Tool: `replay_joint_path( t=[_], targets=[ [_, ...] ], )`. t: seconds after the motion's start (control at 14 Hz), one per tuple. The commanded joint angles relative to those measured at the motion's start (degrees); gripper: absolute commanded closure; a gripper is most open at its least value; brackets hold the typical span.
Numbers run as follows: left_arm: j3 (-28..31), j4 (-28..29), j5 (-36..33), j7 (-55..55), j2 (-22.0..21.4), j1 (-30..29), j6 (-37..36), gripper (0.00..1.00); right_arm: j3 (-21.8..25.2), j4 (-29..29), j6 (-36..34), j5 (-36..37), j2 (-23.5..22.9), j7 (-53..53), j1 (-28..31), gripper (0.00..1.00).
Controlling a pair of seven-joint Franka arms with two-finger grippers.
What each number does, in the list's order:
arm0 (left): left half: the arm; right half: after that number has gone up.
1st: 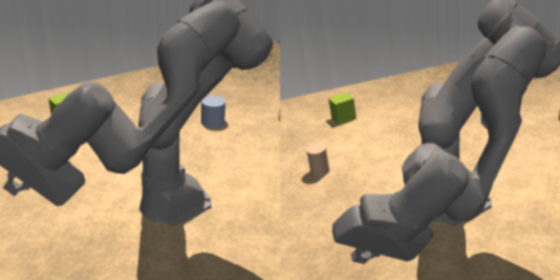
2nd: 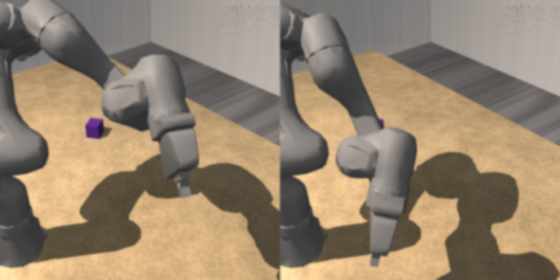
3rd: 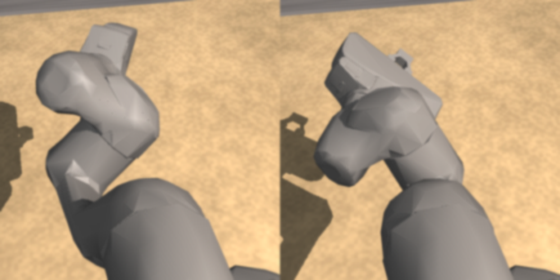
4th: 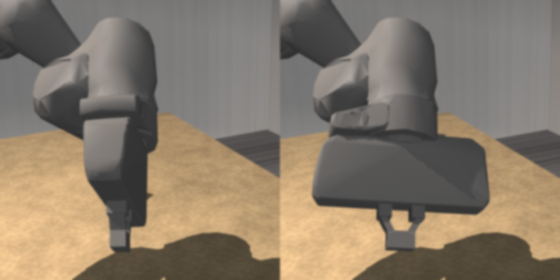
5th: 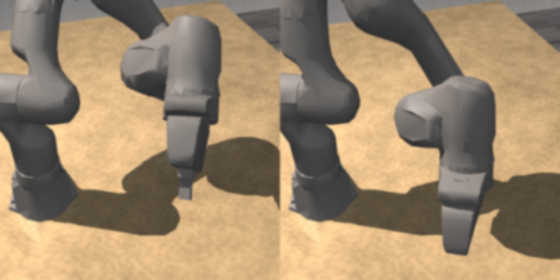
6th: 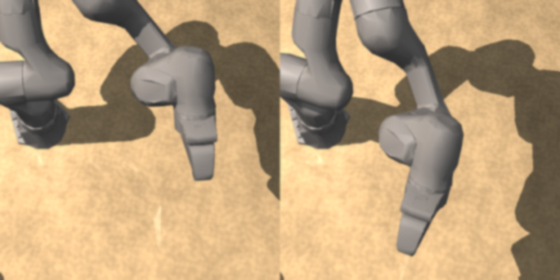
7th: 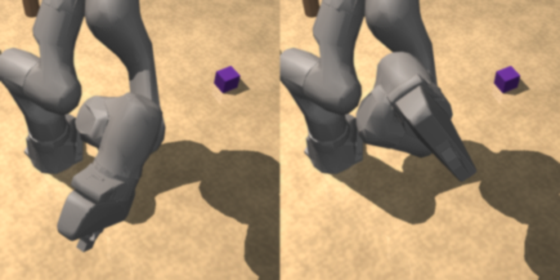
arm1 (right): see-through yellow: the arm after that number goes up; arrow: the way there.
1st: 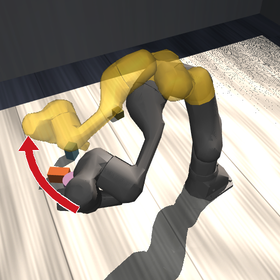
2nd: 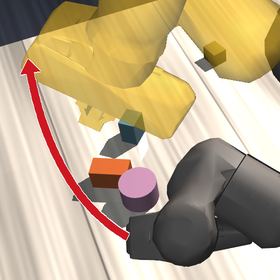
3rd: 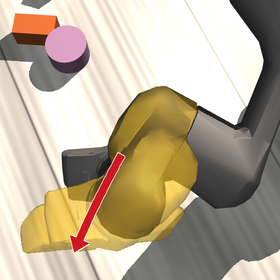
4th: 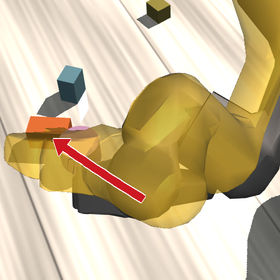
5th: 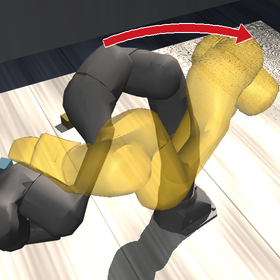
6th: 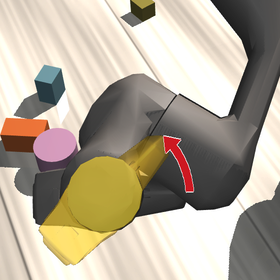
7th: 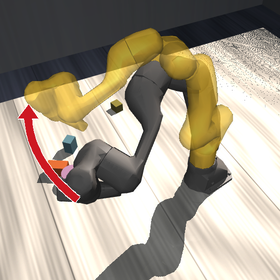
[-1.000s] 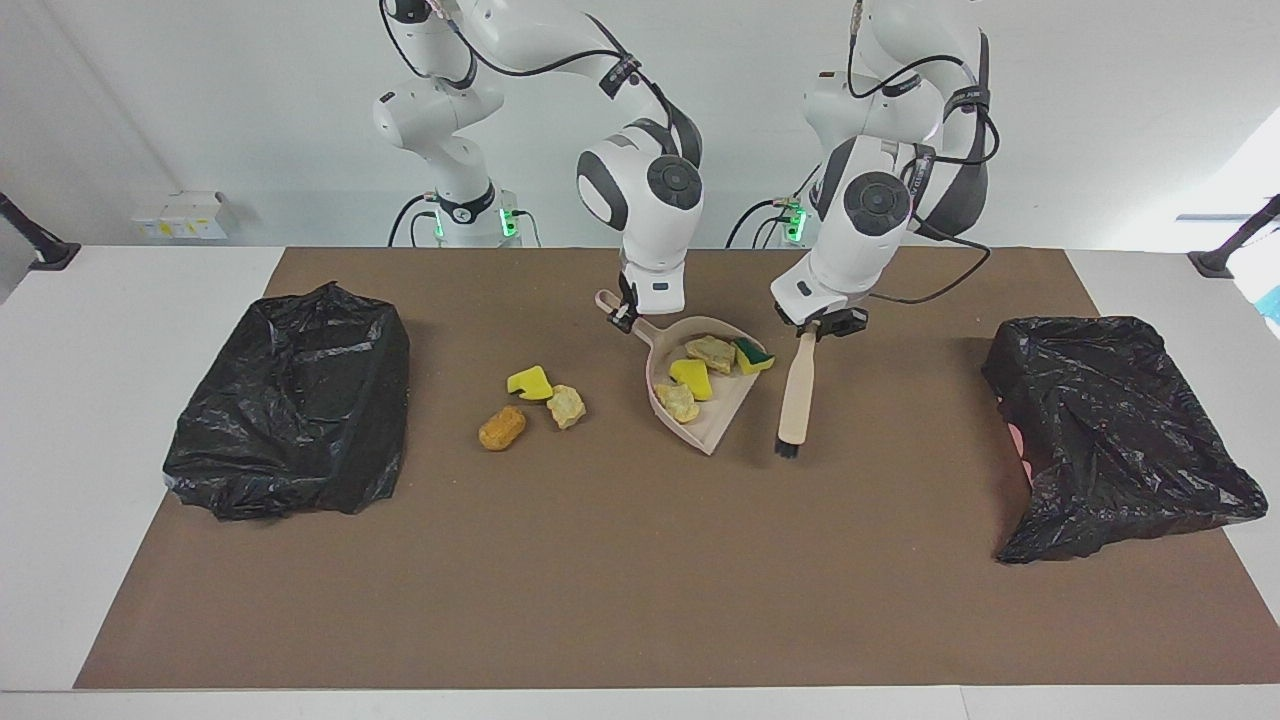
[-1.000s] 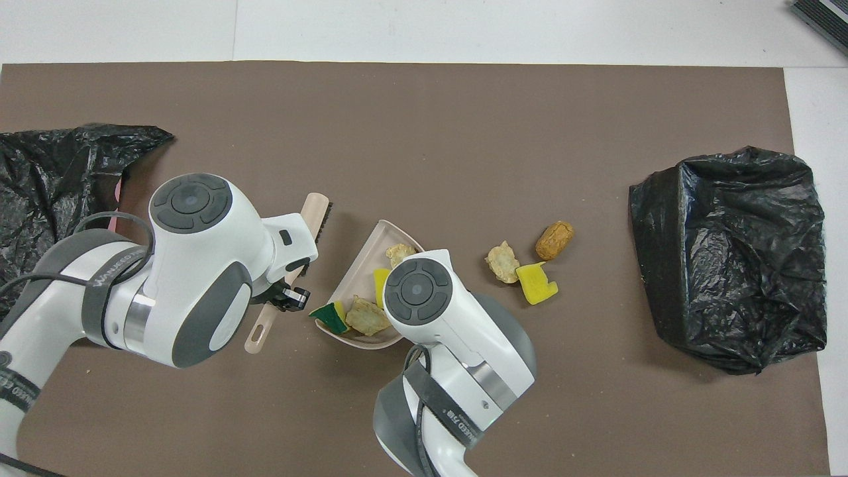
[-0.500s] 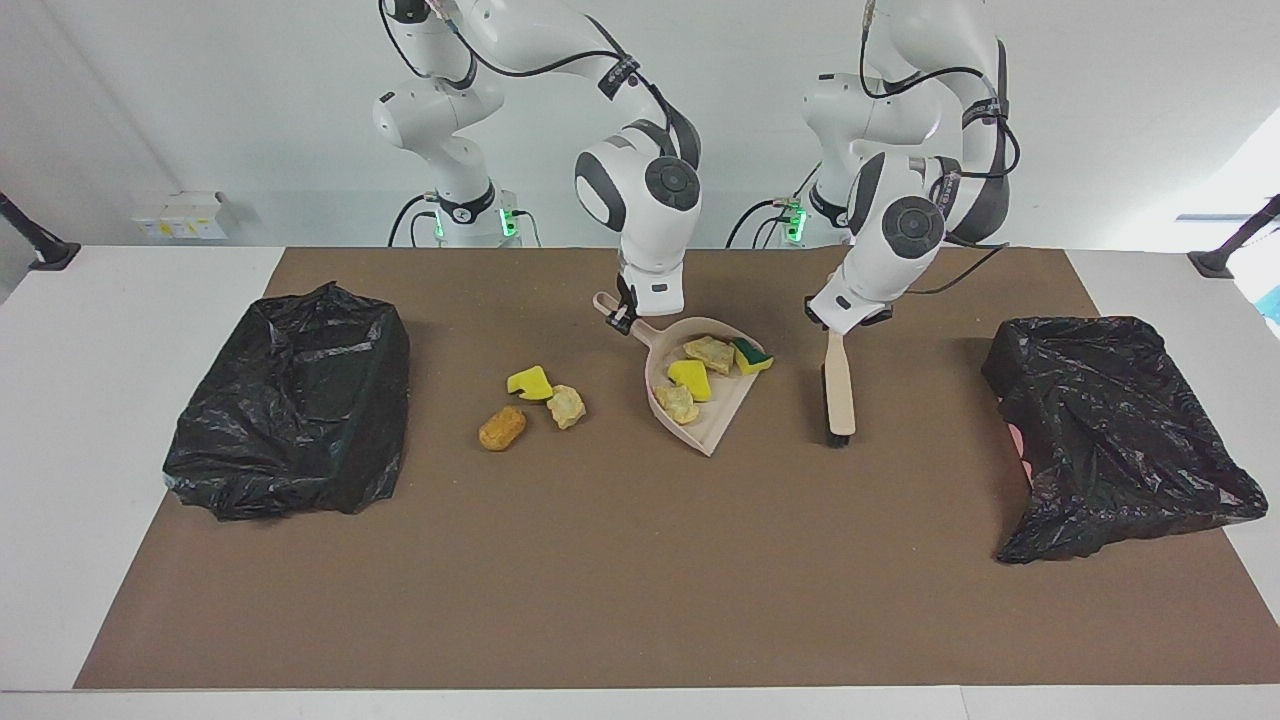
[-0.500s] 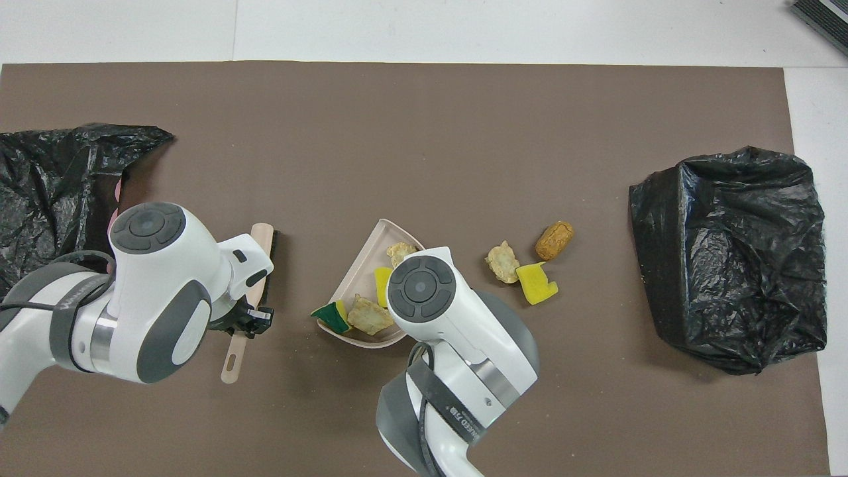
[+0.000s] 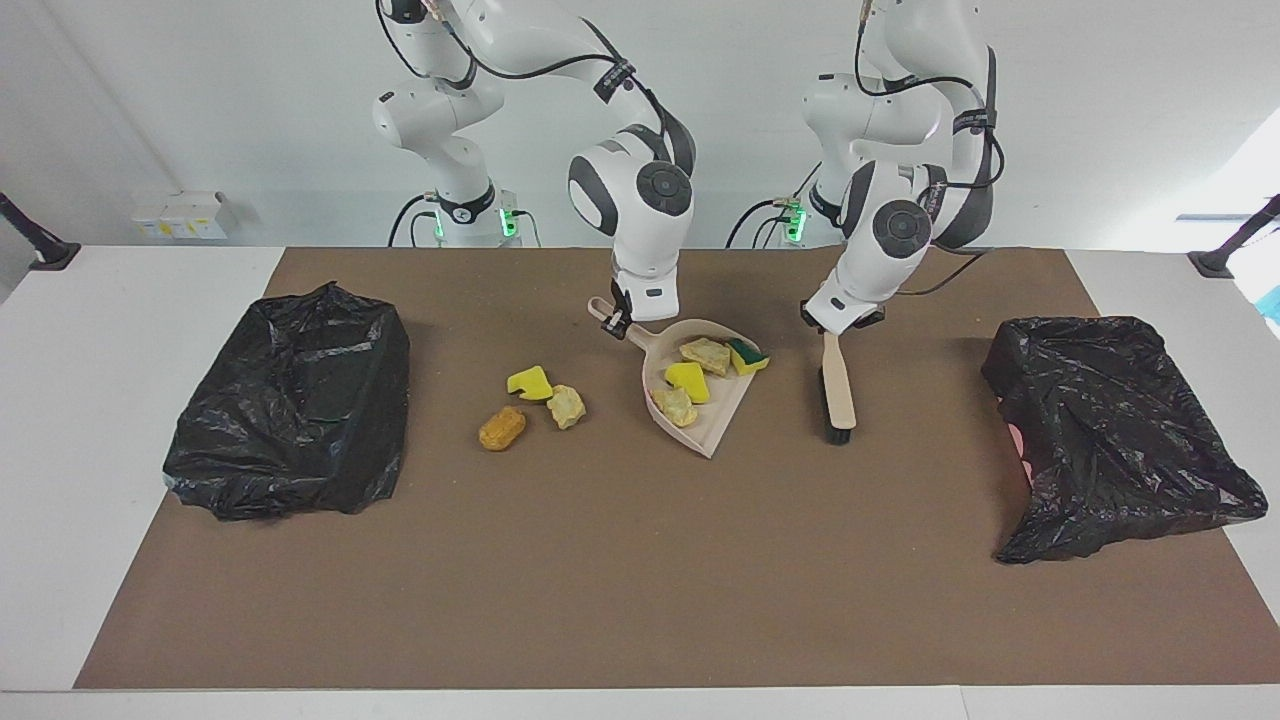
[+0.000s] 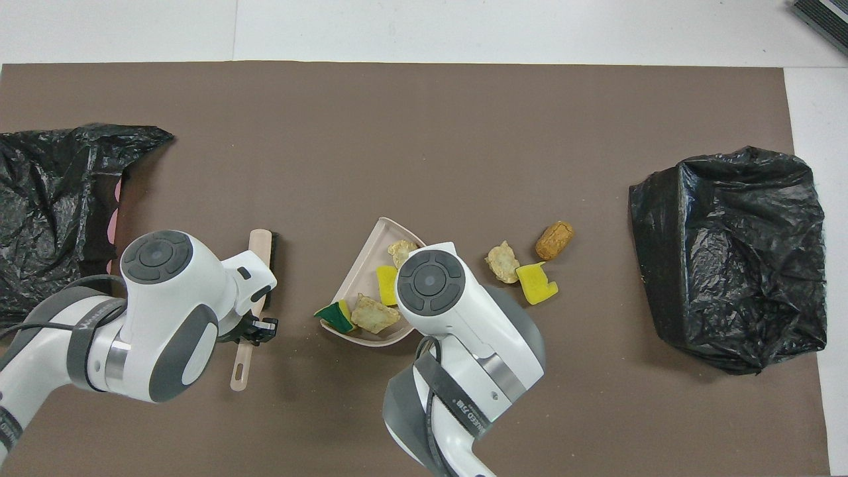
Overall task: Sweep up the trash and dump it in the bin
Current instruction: 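Carry the loaded dustpan with the right gripper to the trash bag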
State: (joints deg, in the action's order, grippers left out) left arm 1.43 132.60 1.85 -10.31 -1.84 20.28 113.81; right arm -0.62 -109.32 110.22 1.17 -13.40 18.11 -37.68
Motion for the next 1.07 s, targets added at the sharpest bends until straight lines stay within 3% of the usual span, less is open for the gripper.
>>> replay_joint_path(
  t=[0.0,0.29,0.5,0.79,1.0],
  targets=[
    [0.0,2.5,0.0,-0.7,-1.9,-0.2,1.6,1.00,-0.3,-1.2,0.8,0.7,0.7,0.9,0.8,1.00],
    [0.0,2.7,0.0,-0.3,-1.9,-0.5,1.9,1.00,0.4,0.2,-2.8,0.9,2.7,-0.1,1.3,1.00],
    [0.0,2.8,0.0,-0.5,-1.7,-0.5,2.3,1.00,0.2,0.5,-4.8,0.2,7.3,4.9,7.8,1.00],
    [-0.1,3.7,0.0,-0.8,-1.1,0.0,4.1,1.00,0.2,1.9,-5.1,-1.7,10.1,13.9,14.8,1.00],
    [-0.5,3.6,0.0,-3.6,-1.2,0.5,4.1,1.00,0.3,2.3,-6.8,-4.0,14.8,26.1,24.2,1.00]
  ],
)
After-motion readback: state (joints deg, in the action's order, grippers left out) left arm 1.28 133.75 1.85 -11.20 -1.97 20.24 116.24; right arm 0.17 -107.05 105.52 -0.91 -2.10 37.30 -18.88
